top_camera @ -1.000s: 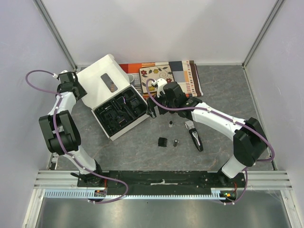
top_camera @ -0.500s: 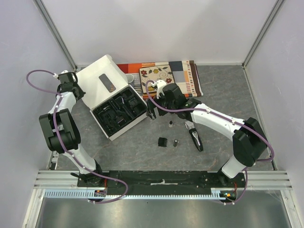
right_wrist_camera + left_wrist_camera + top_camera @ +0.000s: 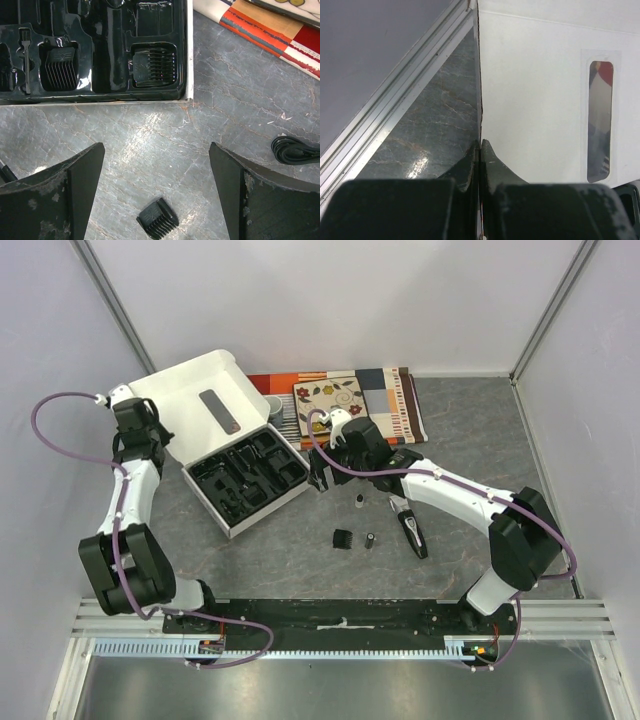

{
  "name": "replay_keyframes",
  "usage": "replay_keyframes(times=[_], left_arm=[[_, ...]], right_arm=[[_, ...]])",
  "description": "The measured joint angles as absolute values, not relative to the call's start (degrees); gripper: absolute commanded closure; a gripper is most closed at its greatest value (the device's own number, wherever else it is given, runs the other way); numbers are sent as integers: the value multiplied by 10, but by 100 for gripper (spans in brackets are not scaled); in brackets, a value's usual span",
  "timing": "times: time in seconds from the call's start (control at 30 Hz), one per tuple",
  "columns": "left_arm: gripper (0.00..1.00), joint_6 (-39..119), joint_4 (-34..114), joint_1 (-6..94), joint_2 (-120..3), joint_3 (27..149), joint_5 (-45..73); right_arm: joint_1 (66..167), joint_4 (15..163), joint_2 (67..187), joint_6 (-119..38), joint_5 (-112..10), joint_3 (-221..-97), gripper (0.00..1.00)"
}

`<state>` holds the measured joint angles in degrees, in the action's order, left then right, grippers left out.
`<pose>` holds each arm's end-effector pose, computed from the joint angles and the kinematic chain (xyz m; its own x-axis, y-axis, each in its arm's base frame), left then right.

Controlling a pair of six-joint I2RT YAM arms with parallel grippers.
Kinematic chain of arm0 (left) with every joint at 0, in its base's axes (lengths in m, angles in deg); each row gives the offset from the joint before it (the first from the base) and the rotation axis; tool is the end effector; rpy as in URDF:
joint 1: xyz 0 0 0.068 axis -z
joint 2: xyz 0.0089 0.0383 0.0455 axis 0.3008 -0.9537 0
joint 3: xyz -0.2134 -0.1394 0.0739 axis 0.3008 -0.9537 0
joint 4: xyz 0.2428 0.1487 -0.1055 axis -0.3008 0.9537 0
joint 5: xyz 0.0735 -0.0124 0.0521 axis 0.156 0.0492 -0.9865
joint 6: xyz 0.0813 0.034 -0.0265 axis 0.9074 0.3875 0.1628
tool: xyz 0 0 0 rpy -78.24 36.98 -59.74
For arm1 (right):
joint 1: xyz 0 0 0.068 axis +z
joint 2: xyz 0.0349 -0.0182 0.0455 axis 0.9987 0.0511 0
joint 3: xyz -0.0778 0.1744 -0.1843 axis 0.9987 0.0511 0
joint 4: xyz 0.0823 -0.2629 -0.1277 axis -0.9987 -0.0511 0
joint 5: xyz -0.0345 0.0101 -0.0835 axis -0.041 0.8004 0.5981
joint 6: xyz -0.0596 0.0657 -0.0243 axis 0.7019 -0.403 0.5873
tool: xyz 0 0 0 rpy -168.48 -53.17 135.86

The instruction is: Sort the hair-cutting tools

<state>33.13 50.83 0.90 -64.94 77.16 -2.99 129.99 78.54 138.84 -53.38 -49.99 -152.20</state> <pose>0.3907 0.1292 0.2466 -0.3153 -0.4196 -0.8512 -0.5334 0.8202 -0.2067 0.3224 0.3138 0.2178 -0.6450 -0.1468 -0.7500 -0.5672 0.7497 0.3410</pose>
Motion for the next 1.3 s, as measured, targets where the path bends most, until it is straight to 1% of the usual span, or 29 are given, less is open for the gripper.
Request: replay_keyframes(times=[0.17, 0.4, 0.63, 0.9, 1.03, 1.13, 1.2, 1.23, 1.27, 1.3], left_arm=[[98, 332, 500, 41, -607, 742, -47], [98, 331, 496, 92, -527, 670, -51], [98, 331, 495, 101, -447, 616, -51], [97, 332, 480, 106, -433, 588, -67], [92, 333, 476, 115, -413, 564, -80], [87, 337, 479, 130, -405, 562, -85], [78, 340, 480, 142, -405, 562, -86], [72, 342, 483, 148, -405, 562, -86], [58, 343, 486, 152, -405, 562, -86], [52, 345, 490, 156, -406, 563, -87]], right_arm=[[1300, 788, 1388, -538, -496, -1513, 6], [1300, 789, 1388, -541, -490, -1492, 6], [1300, 789, 1386, -547, -483, -1481, 6], [1300, 789, 1374, -549, -478, -1469, 6], [1301, 789, 1368, -549, -471, -1458, 5], [1301, 788, 1368, -549, -466, -1455, 4], [1301, 787, 1368, -549, -464, -1454, 4], [1301, 787, 1368, -549, -460, -1453, 3], [1301, 787, 1368, -549, -456, -1451, 3], [1301, 786, 1368, -549, -454, -1450, 2]])
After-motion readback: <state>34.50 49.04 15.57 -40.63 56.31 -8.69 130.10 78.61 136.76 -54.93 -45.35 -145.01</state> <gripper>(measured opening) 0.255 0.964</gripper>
